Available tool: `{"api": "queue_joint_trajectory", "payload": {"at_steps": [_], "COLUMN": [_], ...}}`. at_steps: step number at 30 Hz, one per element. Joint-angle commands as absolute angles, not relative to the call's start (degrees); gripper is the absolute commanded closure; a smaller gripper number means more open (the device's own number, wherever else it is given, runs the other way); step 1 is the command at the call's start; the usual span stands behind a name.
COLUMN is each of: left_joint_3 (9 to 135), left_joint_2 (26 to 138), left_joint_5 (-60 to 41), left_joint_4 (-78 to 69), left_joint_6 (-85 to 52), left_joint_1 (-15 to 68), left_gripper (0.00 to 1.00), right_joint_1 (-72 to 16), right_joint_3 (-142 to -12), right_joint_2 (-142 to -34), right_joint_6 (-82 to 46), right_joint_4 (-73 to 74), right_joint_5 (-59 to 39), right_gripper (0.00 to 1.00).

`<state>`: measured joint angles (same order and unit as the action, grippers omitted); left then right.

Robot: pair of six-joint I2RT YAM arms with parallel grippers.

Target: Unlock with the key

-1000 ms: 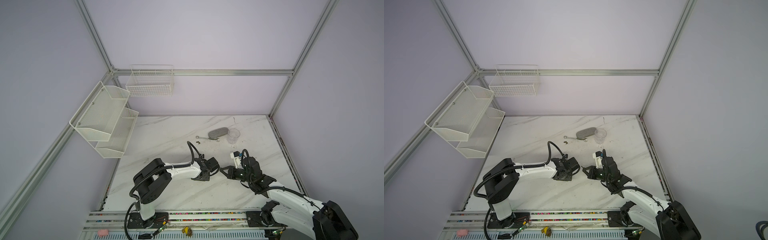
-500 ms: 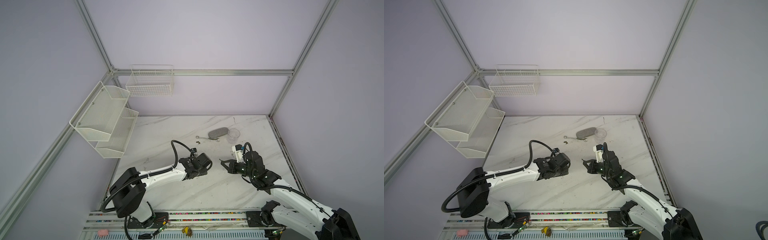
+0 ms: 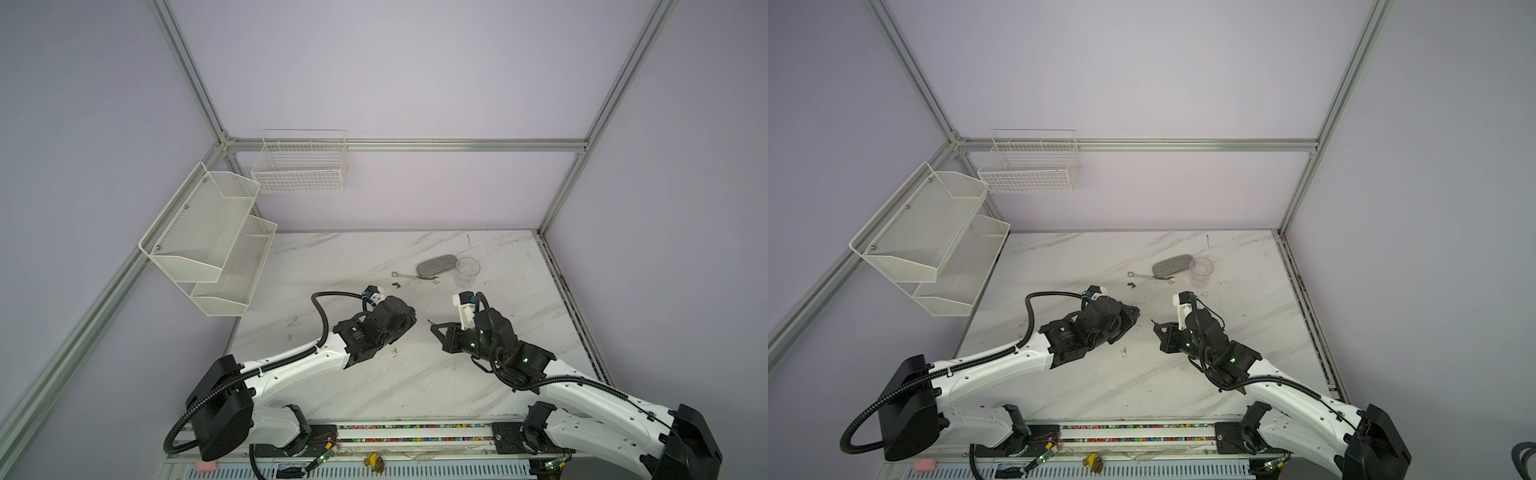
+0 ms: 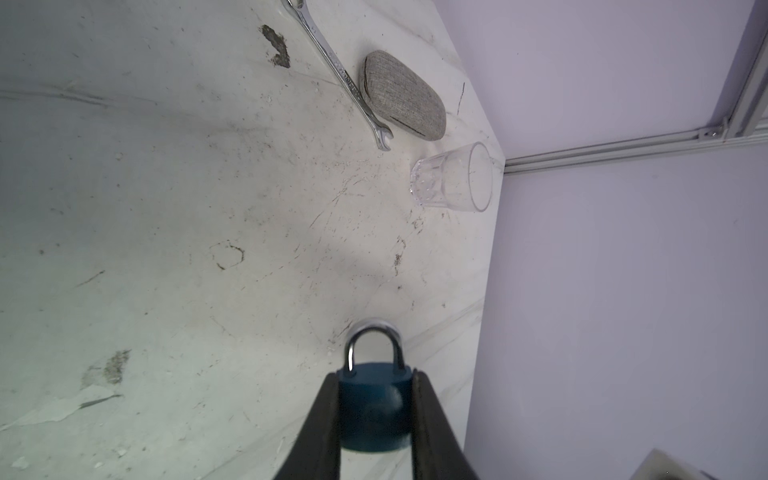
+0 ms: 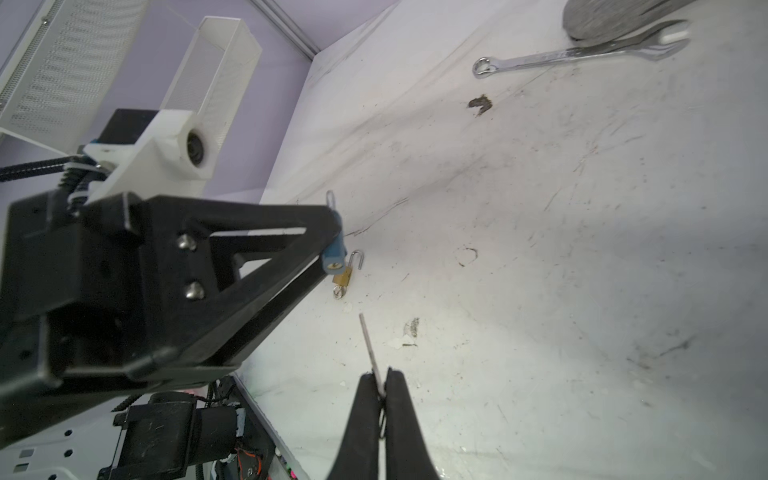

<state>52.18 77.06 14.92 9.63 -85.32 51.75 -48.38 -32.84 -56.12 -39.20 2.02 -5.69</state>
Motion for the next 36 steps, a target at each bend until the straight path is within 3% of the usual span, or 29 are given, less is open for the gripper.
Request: {"api": "queue_joint_trajectory", "payload": {"at_steps": [1, 13, 36], "left_joint_3": [49.37, 49.72, 49.92], "left_joint_2": [77.20, 78.03, 77.44], "left_joint_5": [14.64, 15.25, 15.21], "left_joint_4": [3.07, 3.06, 3.79], "left_joint_6": [-92.62, -94.56, -93.52], "left_joint_1": [51.31, 51.33, 51.44], "left_gripper": [1.00, 1.00, 1.00], "right_joint_1": [-51.19, -54.70, -54.69], "right_joint_3": [-34.07, -34.85, -35.57], "right_joint_2": [-57.95, -62.28, -66.27], "right_joint_6": [-42.88, -44.22, -43.78], "right_joint_4": [6.51, 11.61, 14.90], "right_joint_5": [1.78, 10.14, 9.87], "right_gripper": [1.00, 1.00, 1.00]}}
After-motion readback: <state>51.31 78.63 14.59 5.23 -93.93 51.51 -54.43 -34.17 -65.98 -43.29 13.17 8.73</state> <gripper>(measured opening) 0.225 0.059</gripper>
